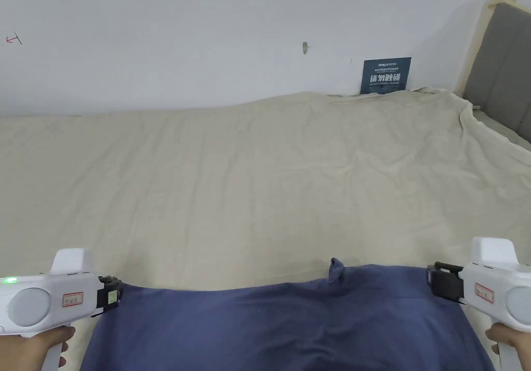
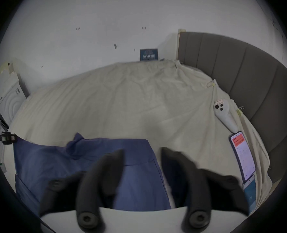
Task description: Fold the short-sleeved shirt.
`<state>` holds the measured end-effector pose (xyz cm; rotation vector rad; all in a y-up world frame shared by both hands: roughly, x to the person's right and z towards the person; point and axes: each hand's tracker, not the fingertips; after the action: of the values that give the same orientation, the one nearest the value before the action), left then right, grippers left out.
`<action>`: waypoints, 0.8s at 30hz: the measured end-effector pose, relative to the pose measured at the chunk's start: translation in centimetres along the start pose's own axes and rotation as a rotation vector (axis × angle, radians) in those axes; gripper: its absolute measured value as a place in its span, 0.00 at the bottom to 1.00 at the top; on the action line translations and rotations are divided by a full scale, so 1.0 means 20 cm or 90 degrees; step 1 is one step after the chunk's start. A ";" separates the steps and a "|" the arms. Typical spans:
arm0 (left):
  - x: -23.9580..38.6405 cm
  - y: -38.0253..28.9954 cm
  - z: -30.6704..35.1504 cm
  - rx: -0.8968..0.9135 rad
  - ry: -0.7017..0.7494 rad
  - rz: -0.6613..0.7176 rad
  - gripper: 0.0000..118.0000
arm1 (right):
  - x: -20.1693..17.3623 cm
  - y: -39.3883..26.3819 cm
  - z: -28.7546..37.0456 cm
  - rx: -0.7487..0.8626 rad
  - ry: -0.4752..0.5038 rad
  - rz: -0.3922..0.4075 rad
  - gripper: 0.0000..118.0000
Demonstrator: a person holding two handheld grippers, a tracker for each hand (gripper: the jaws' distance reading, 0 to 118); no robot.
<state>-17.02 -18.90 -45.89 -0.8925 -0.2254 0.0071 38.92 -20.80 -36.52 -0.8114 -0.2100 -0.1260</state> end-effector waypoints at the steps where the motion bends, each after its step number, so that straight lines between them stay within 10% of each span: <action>1: 0.01 0.01 0.04 0.004 -0.001 -0.002 0.01 | 0.00 0.02 -0.05 -0.008 0.000 0.002 0.71; 9: -0.03 0.01 0.08 0.012 0.000 -0.001 0.01 | -0.04 0.03 -0.36 -0.117 -0.019 0.038 0.63; 14: -0.05 -0.01 0.09 0.008 0.003 0.001 0.01 | -0.09 -0.02 -0.35 -0.119 -0.003 0.045 0.02; 24: -0.07 -0.13 0.21 0.014 0.019 0.029 0.00 | -0.03 -0.06 0.23 0.008 0.053 0.045 0.02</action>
<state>-19.40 -17.44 -41.71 -0.8754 -0.1765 0.0389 37.44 -18.16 -32.75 -0.7980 -0.1038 -0.0910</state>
